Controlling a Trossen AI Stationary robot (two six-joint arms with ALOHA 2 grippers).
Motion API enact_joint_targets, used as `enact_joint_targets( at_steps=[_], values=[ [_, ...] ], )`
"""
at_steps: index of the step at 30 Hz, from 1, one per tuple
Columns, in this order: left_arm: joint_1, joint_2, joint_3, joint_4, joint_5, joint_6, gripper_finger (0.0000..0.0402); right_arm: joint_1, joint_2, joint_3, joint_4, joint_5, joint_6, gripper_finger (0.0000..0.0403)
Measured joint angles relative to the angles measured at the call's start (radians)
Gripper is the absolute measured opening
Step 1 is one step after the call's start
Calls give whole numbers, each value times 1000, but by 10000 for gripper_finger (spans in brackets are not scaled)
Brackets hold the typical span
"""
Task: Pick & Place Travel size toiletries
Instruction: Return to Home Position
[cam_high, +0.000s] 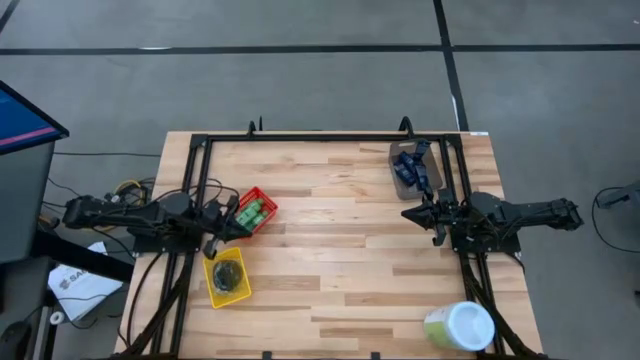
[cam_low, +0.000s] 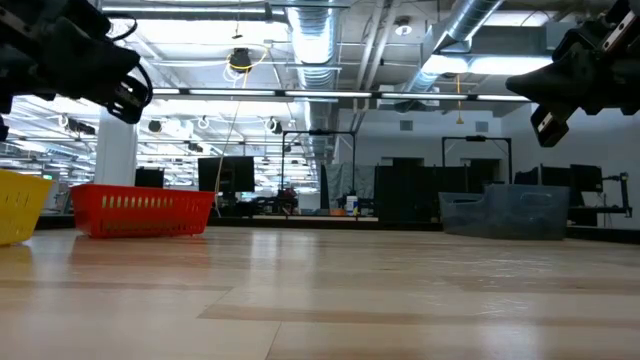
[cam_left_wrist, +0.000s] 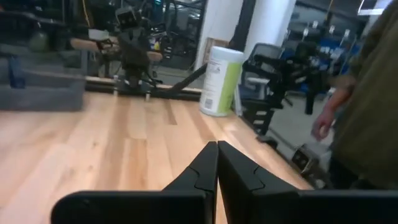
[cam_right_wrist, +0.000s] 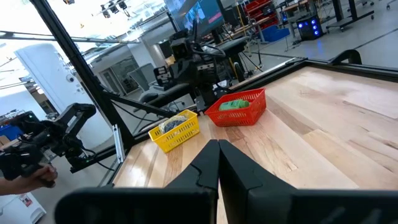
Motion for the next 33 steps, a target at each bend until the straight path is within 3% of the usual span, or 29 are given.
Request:
enact_joint_targets(
  at_steps=[8,16,21,24,31,33],
  values=[
    [0,0,33,7,0,-144,3,0,0,0,0,0,0,0],
    [0,-68,131,14,-46,-60,3,0,0,0,0,0,0,0],
    [0,-208,128,11,-84,-11,3,0,0,0,0,0,0,0],
    [0,-205,135,17,-79,16,3,0,0,0,0,0,0,0],
    [-1,-209,6,7,-90,-70,3,0,0,-1,-1,-3,0,0],
    [-1,-208,0,-68,-94,-102,3,0,0,-1,0,-3,0,0]
  ],
)
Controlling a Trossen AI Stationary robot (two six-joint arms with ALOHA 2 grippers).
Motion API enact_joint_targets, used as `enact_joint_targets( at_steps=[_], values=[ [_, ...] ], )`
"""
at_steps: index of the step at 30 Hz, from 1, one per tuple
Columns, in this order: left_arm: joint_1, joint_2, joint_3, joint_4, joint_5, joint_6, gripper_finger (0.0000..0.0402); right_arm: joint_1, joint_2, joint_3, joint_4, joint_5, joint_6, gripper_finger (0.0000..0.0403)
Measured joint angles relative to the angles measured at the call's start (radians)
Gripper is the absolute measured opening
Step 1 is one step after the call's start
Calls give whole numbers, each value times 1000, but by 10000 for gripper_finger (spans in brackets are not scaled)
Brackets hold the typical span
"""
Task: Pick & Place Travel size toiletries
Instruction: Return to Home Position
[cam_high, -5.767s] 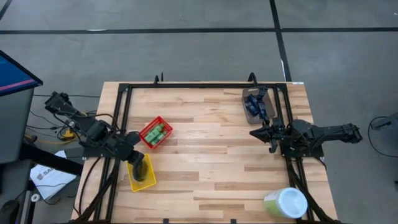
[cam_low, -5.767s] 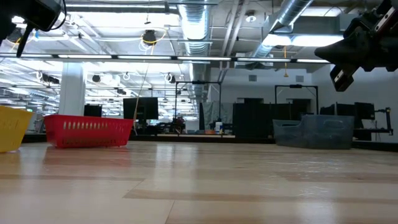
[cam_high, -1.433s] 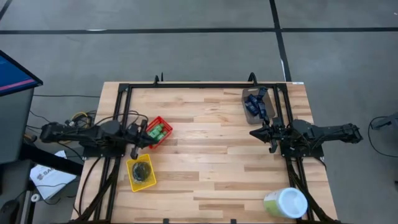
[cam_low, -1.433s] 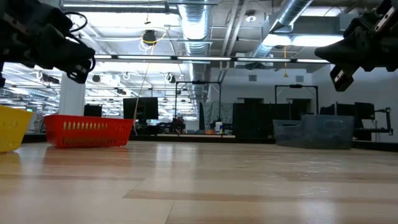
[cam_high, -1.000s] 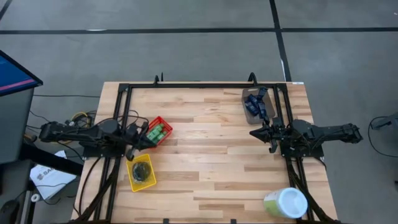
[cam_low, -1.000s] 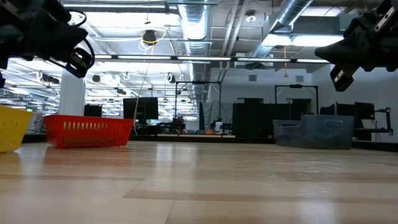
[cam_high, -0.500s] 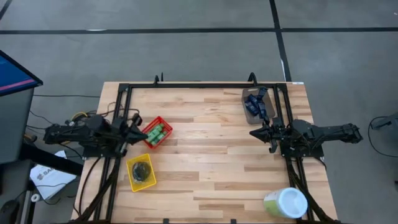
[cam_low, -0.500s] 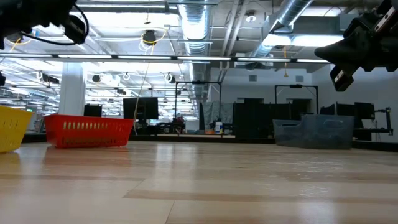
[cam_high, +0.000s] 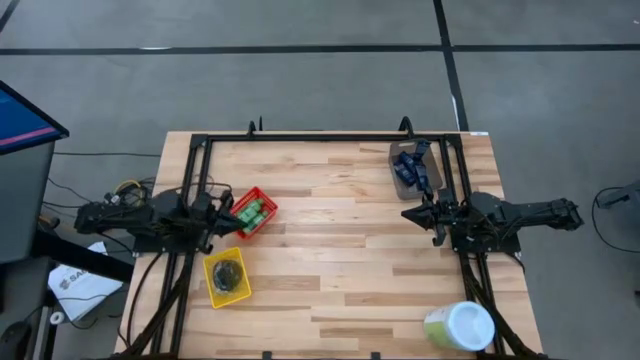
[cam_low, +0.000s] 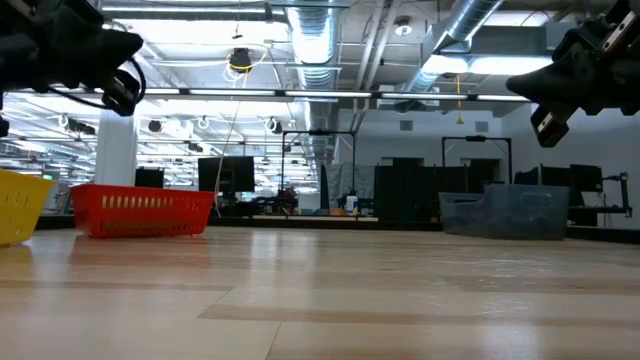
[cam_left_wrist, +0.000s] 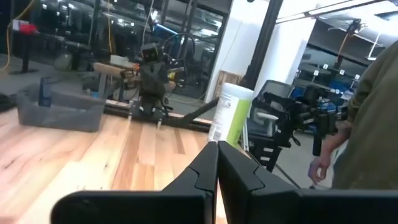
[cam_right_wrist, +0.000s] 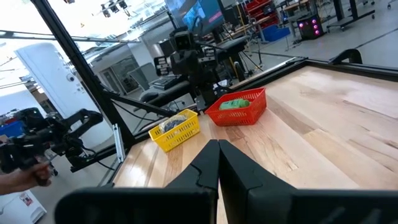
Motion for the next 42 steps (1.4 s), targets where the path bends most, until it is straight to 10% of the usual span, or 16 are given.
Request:
enact_joint_targets(
  at_steps=[42],
  values=[
    [0,5,0,-79,30,110,3,0,0,0,0,0,0,0]
  ],
)
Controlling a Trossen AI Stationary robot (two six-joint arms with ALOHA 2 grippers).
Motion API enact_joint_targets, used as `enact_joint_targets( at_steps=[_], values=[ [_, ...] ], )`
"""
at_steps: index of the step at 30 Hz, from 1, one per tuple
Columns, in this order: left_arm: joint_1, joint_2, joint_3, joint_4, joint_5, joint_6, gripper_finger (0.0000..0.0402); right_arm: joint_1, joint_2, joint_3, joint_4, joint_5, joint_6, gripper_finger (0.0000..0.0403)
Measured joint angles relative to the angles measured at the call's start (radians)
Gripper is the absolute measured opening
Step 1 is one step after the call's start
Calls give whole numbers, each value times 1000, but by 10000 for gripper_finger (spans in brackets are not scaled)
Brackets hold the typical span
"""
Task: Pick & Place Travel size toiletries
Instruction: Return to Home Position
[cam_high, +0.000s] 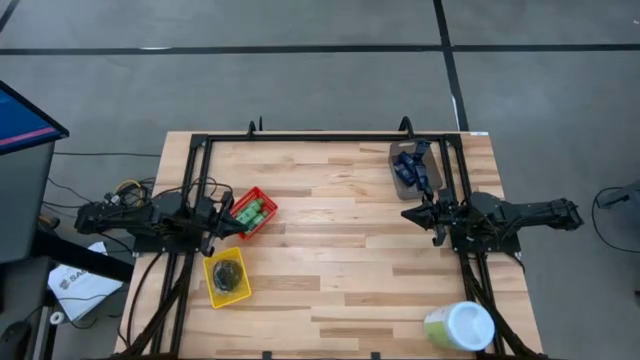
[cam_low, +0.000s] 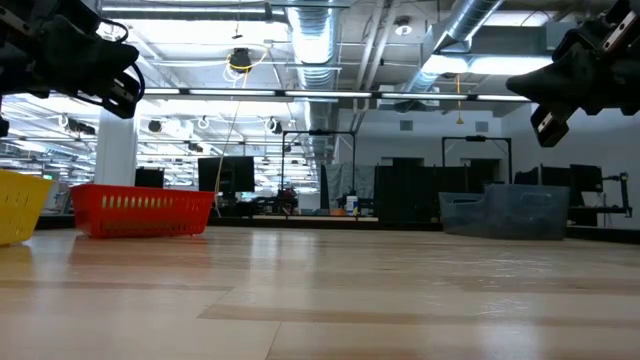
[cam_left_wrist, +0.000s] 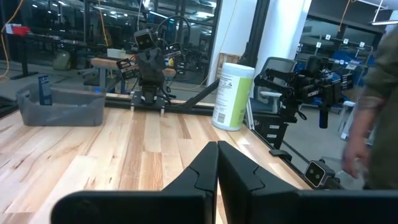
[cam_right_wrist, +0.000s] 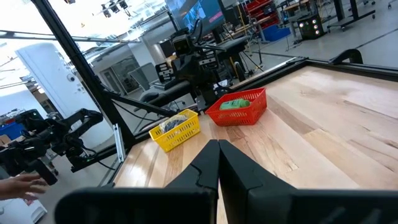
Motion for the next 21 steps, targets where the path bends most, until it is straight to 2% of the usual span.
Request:
enact_joint_targets(
  at_steps=[17,21],
  values=[
    [0,0,0,17,-4,-1,3,0,0,0,0,0,0,0],
    [0,0,0,18,-36,62,3,0,0,0,0,0,0,0]
  ],
)
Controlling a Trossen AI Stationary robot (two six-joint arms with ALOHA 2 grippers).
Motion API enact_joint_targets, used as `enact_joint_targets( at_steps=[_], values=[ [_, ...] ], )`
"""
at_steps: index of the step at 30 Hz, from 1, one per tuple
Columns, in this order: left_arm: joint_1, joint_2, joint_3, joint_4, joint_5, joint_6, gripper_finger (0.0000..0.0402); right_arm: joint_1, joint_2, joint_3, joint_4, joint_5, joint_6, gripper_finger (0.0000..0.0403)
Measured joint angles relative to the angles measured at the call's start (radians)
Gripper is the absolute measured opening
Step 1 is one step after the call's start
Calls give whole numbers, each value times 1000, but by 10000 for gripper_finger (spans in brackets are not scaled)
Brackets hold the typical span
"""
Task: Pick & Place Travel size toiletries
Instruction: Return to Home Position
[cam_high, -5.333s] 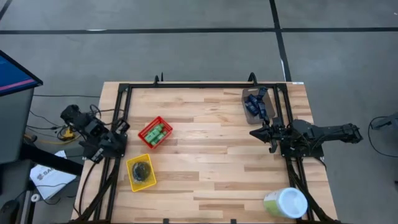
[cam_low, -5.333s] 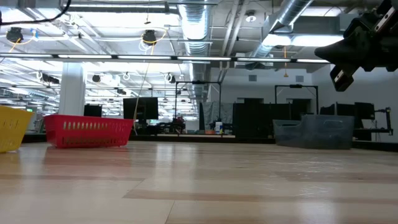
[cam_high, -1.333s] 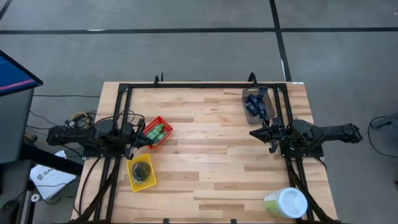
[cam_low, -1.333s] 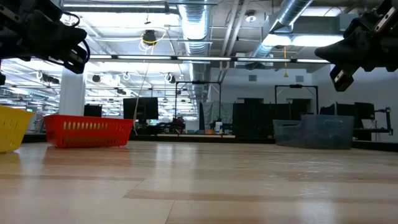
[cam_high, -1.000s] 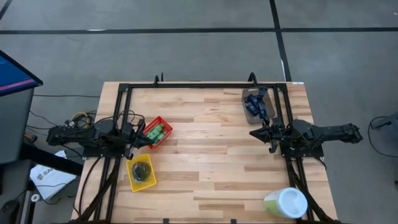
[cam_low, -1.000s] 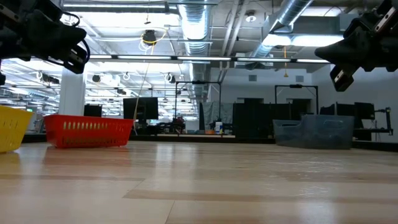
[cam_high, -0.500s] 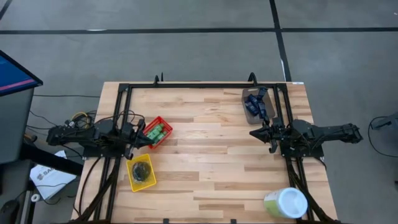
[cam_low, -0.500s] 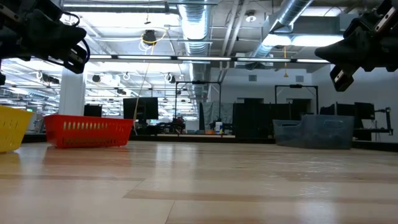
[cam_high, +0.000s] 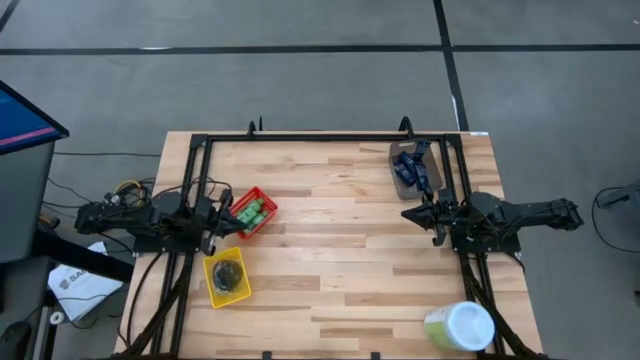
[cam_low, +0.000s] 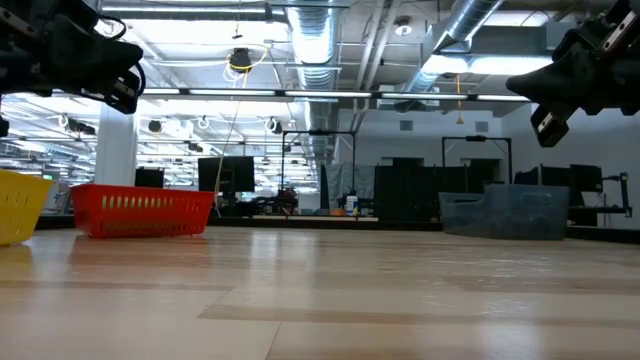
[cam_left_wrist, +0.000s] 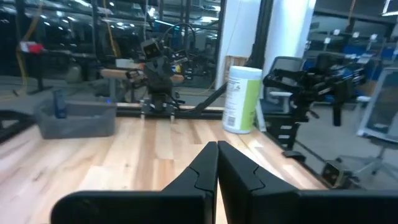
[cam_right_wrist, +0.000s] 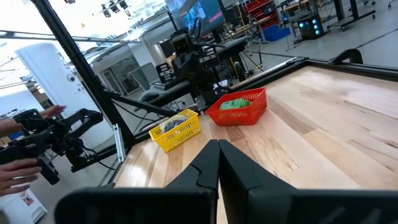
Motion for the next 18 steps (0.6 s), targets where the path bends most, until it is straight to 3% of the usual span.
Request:
enact_joint_targets(
  at_steps=[7,13,18],
  values=[
    [0,1,0,-1,-26,35,3,0,0,0,0,0,0,0],
    [-1,-6,0,-29,-28,325,3,0,0,0,0,0,0,0],
    [0,-7,0,-30,-28,335,3,0,0,0,0,0,0,0]
  ],
)
